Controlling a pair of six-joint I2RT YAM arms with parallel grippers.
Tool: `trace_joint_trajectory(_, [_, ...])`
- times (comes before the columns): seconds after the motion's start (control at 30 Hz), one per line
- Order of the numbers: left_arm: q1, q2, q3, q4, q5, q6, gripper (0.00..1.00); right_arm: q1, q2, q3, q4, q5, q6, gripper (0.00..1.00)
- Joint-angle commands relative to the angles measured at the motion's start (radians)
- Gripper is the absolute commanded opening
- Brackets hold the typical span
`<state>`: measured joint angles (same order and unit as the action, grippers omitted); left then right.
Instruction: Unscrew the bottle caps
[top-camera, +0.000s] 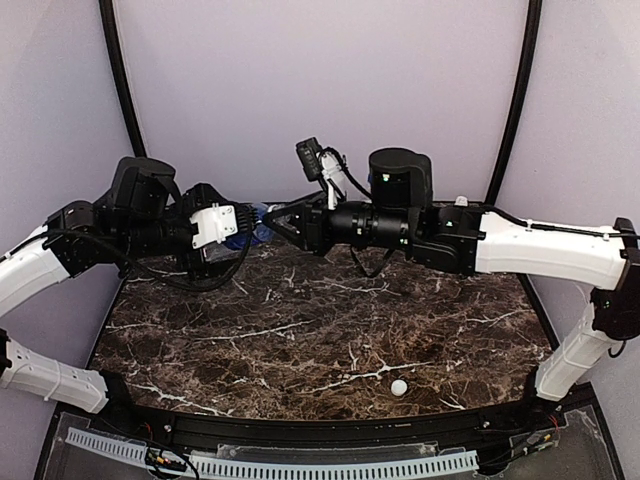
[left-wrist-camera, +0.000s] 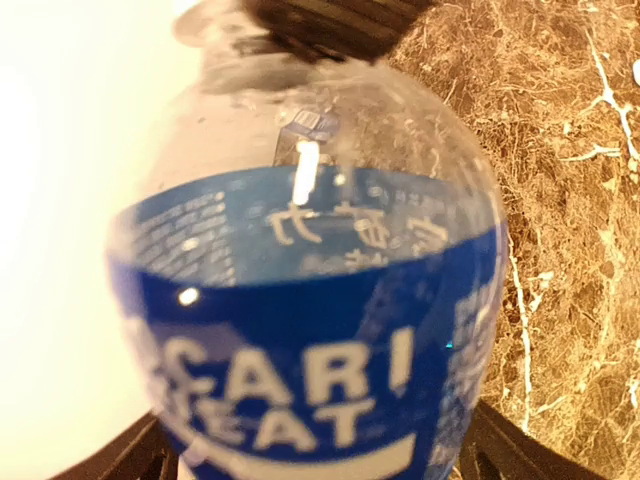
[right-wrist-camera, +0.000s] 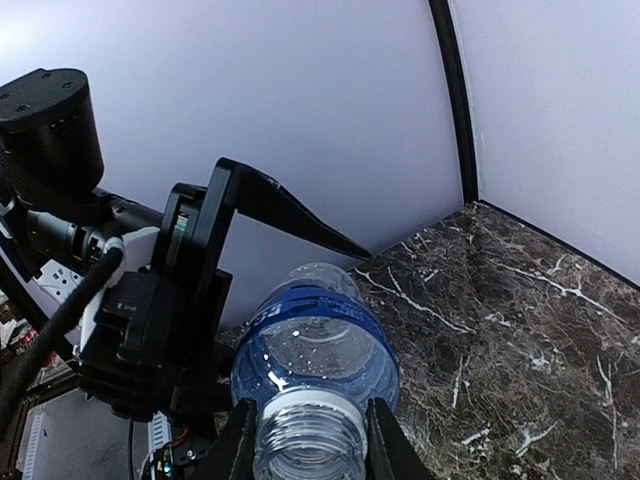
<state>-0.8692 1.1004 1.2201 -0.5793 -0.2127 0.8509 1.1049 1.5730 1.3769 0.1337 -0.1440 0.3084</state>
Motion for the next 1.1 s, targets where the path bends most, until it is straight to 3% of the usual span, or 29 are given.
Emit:
trace_joint_trajectory(0.0, [-0.007,-0.037,-0.050,0.025,0.008,-0.005,0.98,-0.008,-0.010,0.052,-0.123,0.110,0.002,0.00])
trace_joint_trajectory(0.3, [0.008,-0.158,-0.200,0.047,0.004,-0.080,0.99,-0.137,-0.069,0.092,-0.639,0.358,0.057,0.00])
trace_joint_trajectory(0.57, [0.154,-0.347,-0.441,0.062,0.061,-0.290,0.99,-0.361,-0.160,0.031,-1.020,0.506,0.123,0.00])
trace_joint_trajectory(0.87, [0.307,-0.551,-0.648,0.097,0.141,-0.484,0.99,-0.615,-0.265,0.022,-1.265,0.492,0.079,0.00])
trace_joint_trajectory(1.07, [0.360,-0.589,-0.648,0.165,0.102,-0.619,0.99,-0.812,-0.287,-0.052,-1.218,0.431,-0.032,0.00])
